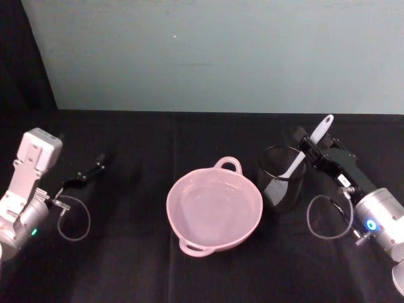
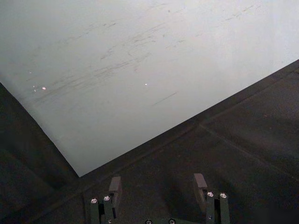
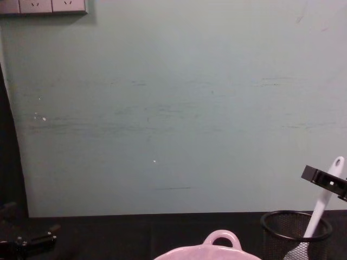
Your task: Use the one hand to pick up the spoon and stir the clear water in the bowl.
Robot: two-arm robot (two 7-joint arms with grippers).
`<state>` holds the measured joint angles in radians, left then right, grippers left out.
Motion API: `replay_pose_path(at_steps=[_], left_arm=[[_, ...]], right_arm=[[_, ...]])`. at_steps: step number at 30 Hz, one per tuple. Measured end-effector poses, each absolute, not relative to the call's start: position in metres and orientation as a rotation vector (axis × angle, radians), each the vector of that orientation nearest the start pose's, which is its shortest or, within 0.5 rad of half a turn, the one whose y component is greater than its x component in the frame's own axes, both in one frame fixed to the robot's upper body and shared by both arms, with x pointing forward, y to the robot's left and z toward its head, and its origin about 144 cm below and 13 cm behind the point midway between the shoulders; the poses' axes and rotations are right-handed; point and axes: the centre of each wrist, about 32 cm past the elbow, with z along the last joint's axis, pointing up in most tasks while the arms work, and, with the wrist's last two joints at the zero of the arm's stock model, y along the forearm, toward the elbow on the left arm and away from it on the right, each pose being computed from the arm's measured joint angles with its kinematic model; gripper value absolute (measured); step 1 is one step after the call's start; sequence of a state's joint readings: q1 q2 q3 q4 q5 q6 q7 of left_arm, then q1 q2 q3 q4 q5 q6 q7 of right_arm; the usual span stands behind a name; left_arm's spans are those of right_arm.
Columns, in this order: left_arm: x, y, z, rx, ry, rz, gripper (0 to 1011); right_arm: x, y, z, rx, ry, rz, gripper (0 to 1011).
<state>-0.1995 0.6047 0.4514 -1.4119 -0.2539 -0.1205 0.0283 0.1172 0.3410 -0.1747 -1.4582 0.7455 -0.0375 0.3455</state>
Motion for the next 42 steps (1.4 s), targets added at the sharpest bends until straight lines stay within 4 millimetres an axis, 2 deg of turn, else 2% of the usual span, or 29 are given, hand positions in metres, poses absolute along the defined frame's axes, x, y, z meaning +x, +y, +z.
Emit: replay_pose_path(at_steps=[10, 33, 42], left_arm=[[0.489, 0.310, 1.140, 0.304, -0.285, 1.248, 1005], [0.489, 0.310, 1.140, 0.304, -0.285, 1.248, 1005], [0.489, 0.310, 1.140, 0.304, -0.285, 1.248, 1005]], right_arm=[[0.488, -0.286, 1.147, 0.313, 0.265, -1.102, 1003], [0.478, -0.287, 1.154, 0.168, 0.087, -1.180, 1002], [0.463, -0.284, 1.155, 0.082, 0.003, -1.205, 1002]])
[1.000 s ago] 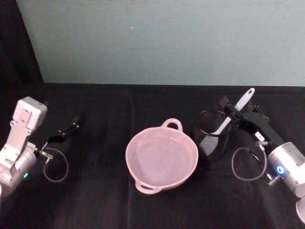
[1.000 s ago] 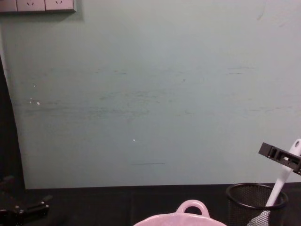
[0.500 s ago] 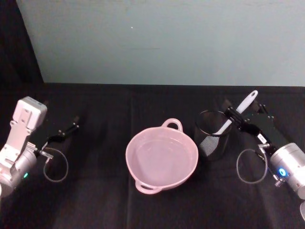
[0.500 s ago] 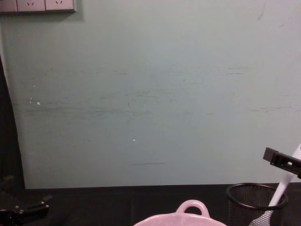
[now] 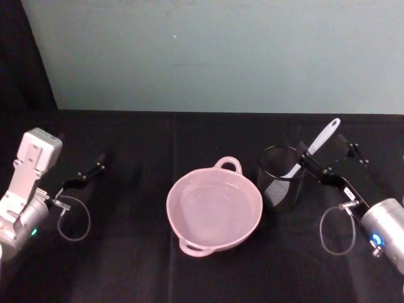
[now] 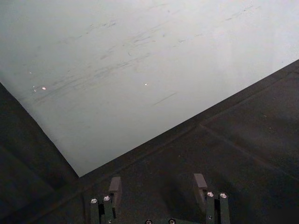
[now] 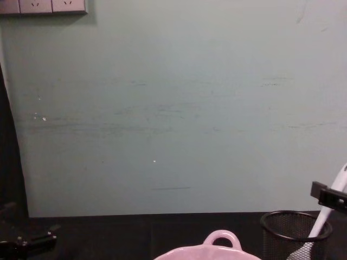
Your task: Use the one hand to pick up the spoon and stir the clear water in the bowl.
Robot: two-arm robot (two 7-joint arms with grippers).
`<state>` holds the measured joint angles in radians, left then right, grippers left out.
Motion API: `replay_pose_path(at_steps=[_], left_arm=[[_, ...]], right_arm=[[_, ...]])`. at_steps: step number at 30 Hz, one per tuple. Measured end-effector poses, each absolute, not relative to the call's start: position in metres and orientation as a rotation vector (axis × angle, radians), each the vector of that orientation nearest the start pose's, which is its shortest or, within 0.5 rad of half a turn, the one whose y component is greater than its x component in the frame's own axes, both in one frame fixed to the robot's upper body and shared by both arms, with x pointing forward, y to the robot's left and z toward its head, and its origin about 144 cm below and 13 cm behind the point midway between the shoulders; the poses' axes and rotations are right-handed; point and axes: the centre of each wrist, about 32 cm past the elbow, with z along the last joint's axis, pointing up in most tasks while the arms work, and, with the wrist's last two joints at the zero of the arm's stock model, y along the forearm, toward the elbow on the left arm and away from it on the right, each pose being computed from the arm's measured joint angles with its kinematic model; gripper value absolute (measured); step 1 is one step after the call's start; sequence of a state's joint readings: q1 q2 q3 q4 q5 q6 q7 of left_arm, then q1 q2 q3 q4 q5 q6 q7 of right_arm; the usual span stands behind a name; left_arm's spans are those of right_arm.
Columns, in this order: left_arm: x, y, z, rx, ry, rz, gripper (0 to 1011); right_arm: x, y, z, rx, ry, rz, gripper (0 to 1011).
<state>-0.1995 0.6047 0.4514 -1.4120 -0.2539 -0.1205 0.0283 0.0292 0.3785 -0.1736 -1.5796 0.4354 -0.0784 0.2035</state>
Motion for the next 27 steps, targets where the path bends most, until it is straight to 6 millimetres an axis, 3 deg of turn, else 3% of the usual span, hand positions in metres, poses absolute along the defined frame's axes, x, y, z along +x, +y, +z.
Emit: replay_pose_path(at_steps=[11, 16, 27], left_arm=[[0.489, 0.310, 1.140, 0.305, -0.285, 1.248, 1005], [0.489, 0.310, 1.140, 0.304, -0.285, 1.248, 1005], [0.489, 0.310, 1.140, 0.304, -0.285, 1.248, 1005]], right_arm=[[0.439, -0.278, 1.153, -0.042, -0.139, -1.262, 1003], [0.419, -0.276, 1.148, -0.063, -0.196, -1.310, 1003], [0.390, -0.285, 1.124, -0.027, -0.210, -1.406, 1003]])
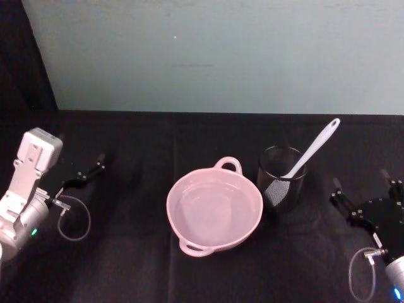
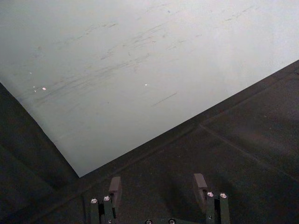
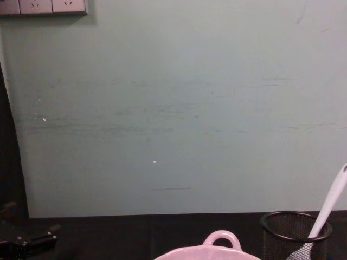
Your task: Use the one hand to pick up the spoon and stir the clear water in the bowl.
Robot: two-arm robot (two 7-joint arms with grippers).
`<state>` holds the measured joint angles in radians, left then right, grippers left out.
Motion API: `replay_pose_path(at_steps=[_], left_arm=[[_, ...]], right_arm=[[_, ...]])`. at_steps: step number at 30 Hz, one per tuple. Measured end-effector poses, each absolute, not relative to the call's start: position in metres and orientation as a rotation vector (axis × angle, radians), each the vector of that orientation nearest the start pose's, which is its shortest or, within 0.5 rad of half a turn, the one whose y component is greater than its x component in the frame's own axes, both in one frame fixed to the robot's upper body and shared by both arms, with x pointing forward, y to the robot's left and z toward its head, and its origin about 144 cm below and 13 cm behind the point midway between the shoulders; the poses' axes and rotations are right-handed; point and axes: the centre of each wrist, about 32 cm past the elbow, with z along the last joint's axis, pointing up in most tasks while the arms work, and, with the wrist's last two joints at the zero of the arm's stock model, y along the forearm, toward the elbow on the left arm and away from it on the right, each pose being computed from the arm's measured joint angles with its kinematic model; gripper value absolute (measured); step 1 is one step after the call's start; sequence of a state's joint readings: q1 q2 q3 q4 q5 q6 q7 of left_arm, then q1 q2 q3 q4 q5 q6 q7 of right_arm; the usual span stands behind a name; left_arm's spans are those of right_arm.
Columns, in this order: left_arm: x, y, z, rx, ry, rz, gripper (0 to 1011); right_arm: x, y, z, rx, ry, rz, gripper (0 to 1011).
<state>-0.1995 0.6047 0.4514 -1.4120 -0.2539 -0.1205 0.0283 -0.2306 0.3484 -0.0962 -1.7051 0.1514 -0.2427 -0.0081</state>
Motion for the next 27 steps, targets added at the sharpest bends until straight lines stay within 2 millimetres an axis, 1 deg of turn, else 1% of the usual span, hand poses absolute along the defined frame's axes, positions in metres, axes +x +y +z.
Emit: replay_pose_path(at_steps=[7, 11, 27], left_arm=[[0.489, 0.310, 1.140, 0.304, -0.285, 1.248, 1005], [0.489, 0.310, 1.140, 0.304, -0.285, 1.248, 1005], [0.489, 0.310, 1.140, 0.305, -0.285, 1.248, 1005]], right_arm=[[0.386, -0.294, 1.107, -0.016, -0.185, -1.464, 1003], [0.387, -0.297, 1.102, -0.014, -0.166, -1.476, 1003], [0.388, -0.297, 1.102, -0.013, -0.167, -1.471, 1002]])
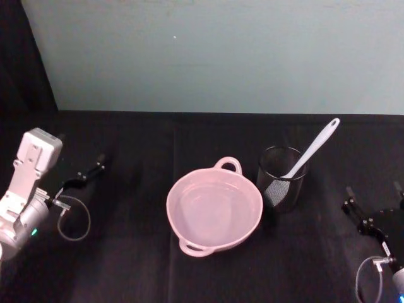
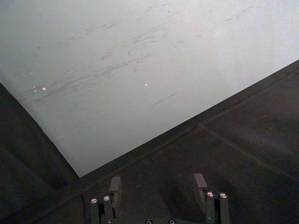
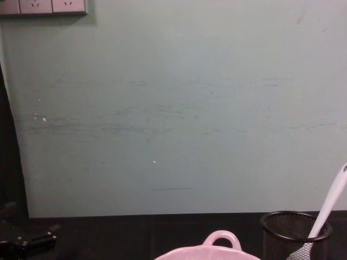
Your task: Use the one hand to pick up the spoon and stir the clear water in the bowl.
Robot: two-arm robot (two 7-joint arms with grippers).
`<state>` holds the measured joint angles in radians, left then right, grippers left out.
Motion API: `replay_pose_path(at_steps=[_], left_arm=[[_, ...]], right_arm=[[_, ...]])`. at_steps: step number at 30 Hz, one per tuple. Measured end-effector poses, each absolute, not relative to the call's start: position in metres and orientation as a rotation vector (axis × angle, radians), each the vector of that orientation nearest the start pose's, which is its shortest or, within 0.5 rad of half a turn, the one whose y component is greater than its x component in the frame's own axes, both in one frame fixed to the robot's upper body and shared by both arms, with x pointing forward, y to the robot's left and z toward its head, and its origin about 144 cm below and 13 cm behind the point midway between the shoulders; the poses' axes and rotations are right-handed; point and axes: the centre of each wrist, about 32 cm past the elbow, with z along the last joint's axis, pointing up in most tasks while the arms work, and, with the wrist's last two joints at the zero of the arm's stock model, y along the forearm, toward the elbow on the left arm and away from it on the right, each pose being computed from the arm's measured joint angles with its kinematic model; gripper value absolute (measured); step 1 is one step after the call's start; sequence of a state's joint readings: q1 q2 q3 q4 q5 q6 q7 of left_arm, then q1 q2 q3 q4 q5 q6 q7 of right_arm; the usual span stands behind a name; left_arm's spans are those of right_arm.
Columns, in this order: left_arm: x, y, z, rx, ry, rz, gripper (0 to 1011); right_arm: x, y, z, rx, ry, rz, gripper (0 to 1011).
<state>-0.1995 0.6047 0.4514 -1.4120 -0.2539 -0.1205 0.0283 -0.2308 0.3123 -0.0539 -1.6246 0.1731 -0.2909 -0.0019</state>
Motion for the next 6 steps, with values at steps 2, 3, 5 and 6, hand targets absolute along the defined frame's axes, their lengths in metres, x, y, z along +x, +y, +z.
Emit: replay_pose_path(at_steps=[2, 3, 5, 6], left_arm=[[0.4886, 0.3097, 1.1398, 0.304, -0.285, 1.248, 1005], [0.4886, 0.3097, 1.1398, 0.304, -0.285, 1.248, 1005], [0.4886, 0.3097, 1.1398, 0.304, -0.285, 1.248, 1005], [0.4886, 0.3097, 1.1398, 0.304, -0.285, 1.248, 1005]], right_arm=[[0.3876, -0.2966, 1.1026, -0.013, -0.167, -1.471, 1002], [0.3876, -0.2966, 1.1027, -0.013, -0.167, -1.470, 1003], [0.3876, -0.2965, 1.1027, -0.013, -0.167, -1.470, 1003], [0.3876, -0.2965, 1.1027, -0.013, -0.167, -1.470, 1002]])
